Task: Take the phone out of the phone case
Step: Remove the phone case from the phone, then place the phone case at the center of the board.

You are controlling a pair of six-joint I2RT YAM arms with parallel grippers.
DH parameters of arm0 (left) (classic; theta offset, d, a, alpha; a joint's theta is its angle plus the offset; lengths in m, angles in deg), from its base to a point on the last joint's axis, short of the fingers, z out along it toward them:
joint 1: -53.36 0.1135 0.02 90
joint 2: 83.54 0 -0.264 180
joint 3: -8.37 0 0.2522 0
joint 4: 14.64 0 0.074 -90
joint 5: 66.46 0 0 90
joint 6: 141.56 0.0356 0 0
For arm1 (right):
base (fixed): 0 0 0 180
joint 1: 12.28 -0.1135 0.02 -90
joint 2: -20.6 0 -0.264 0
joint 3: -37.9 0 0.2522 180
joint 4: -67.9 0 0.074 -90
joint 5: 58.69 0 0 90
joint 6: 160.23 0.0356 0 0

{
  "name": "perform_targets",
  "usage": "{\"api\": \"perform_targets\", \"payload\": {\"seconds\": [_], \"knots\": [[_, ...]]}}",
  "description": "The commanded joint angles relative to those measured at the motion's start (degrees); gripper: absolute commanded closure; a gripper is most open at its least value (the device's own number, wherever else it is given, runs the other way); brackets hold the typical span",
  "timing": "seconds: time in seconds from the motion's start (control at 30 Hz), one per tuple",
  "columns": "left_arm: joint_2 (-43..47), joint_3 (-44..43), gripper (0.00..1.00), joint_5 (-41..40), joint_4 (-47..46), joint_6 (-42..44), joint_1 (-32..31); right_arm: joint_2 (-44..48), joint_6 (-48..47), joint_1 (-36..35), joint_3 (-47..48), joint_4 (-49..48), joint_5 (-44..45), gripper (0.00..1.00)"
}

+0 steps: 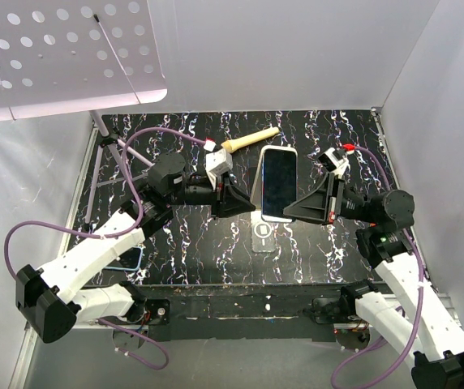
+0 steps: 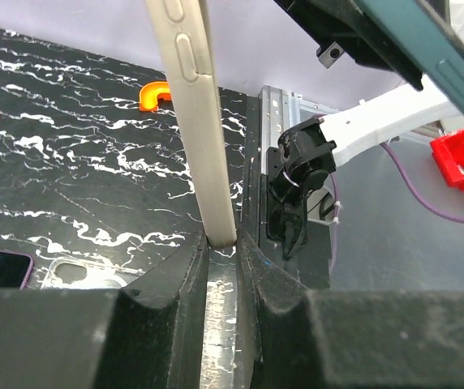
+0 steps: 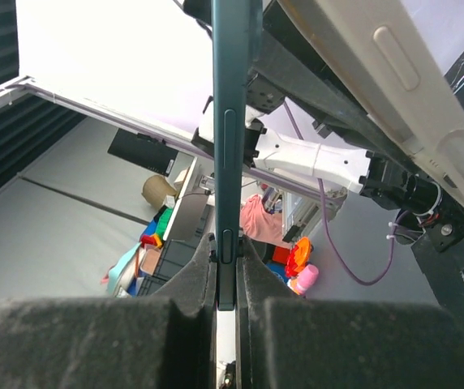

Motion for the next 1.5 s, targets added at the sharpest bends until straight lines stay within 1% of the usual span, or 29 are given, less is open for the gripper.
{"api": "perform_targets", "payload": {"seconds": [0.0, 0.03, 0.1, 0.13, 0.2, 0.23, 0.3, 0.37, 0.43, 0.5, 0.6, 0.7, 0.83, 0.93, 1.13, 1.27, 1.47], "knots": [[1.84, 0.82, 1.00, -7.15, -3.15, -8.77, 0.29, -1.21, -2.71, 0.23, 2.15, -0.48, 1.13, 0.99], [1.58, 0.91, 1.00, -10.74, -1.95, -12.11, 0.29, -1.74, -3.68, 0.15, 2.59, 0.58, 1.04, 0.99], [0.97, 0.74, 1.00, -18.03, 5.14, -18.35, 0.38, -2.44, -5.09, 0.14, 3.12, 1.73, 1.31, 0.99], [0.96, 0.56, 1.00, -22.33, 9.62, -20.47, 0.38, -2.62, -6.75, 0.14, 3.81, 3.82, 1.31, 0.99], [1.49, 1.95, 1.00, -27.97, 15.09, -25.12, 0.38, -2.80, -11.05, -0.03, 6.09, 10.05, 1.83, 0.99], [2.01, 3.01, 1.00, -29.57, 16.68, -27.50, 0.29, -2.97, -13.07, 0.06, 7.06, 12.95, 2.27, 0.99], [2.89, 6.08, 1.00, -30.29, 16.96, -30.76, 0.29, -3.41, -15.46, 0.06, 9.09, 16.13, 2.36, 0.99], [3.86, 9.42, 1.00, -32.30, 17.40, -33.31, 0.38, -3.85, -15.90, 0.14, 10.14, 16.59, 2.36, 0.99], [4.21, 12.49, 1.00, -32.22, 16.00, -34.98, 0.38, -4.11, -17.04, 0.14, 11.46, 18.51, 2.80, 0.99], [4.82, 15.66, 1.00, -32.04, 15.03, -37.79, 0.38, -4.20, -21.51, 0.06, 13.39, 24.20, 3.76, 0.99], [6.58, 21.63, 1.00, -31.52, 9.25, -40.43, 0.29, -4.55, -28.54, 0.14, 15.42, 34.22, 6.22, 0.99], [5.89, 24.19, 1.00, -31.43, 6.68, -40.96, 0.38, -4.55, -31.46, 0.06, 14.37, 38.11, 8.16, 0.99], [3.86, 29.37, 1.00, -29.15, -0.07, -44.91, 0.29, -4.38, -33.04, 0.23, 11.91, 38.82, 9.30, 0.99], [2.81, 33.94, 1.00, -28.62, -8.24, -47.73, 0.38, -4.64, -34.27, 0.14, 11.47, 39.79, 10.09, 0.99], [-3.16, 35.89, 1.00, -26.60, -17.04, -50.54, 0.38, -4.90, -34.80, 0.23, 10.33, 39.53, 10.27, 0.99], [-5.98, 37.12, 1.00, -26.16, -20.04, -51.77, 0.38, -5.26, -34.45, 0.15, 8.84, 38.12, 10.27, 0.99], [-7.82, 38.35, 1.00, -26.07, -20.22, -52.57, 0.47, -5.43, -33.75, 0.14, 7.25, 36.54, 10.10, 0.99]]}}
